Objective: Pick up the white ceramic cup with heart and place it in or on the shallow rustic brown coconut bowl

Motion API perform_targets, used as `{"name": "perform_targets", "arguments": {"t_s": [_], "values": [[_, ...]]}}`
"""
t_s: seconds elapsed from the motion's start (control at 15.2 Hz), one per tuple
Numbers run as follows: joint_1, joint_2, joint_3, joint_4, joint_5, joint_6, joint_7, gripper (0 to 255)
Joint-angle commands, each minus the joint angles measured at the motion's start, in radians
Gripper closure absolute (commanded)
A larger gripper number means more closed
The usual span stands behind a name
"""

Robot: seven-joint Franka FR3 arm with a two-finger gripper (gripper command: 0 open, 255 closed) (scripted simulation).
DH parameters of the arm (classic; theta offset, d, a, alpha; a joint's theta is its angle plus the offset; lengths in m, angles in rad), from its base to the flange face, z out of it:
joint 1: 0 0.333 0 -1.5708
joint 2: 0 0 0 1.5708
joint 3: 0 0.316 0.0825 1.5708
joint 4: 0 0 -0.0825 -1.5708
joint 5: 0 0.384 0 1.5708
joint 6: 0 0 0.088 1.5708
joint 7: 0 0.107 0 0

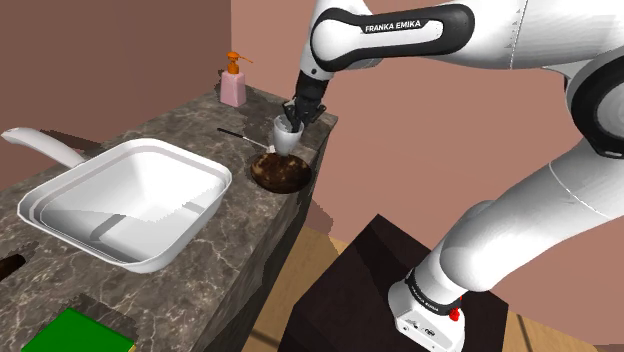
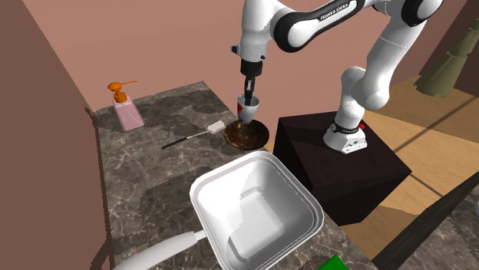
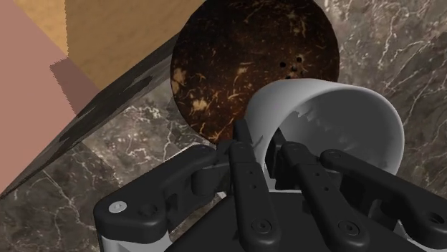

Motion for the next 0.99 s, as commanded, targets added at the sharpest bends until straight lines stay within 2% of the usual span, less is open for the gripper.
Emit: {"name": "perform_targets", "arguments": {"t_s": [0.0, 0.73, 0.92], "values": [[0.001, 0.004, 0.001, -0.024, 0.001, 0.029, -0.002, 255], [0.003, 0.052, 0.006, -0.13, 0.004, 0.182, -0.01, 255], [0.003, 0.052, 0.006, -0.13, 0.004, 0.182, -0.01, 255]]}}
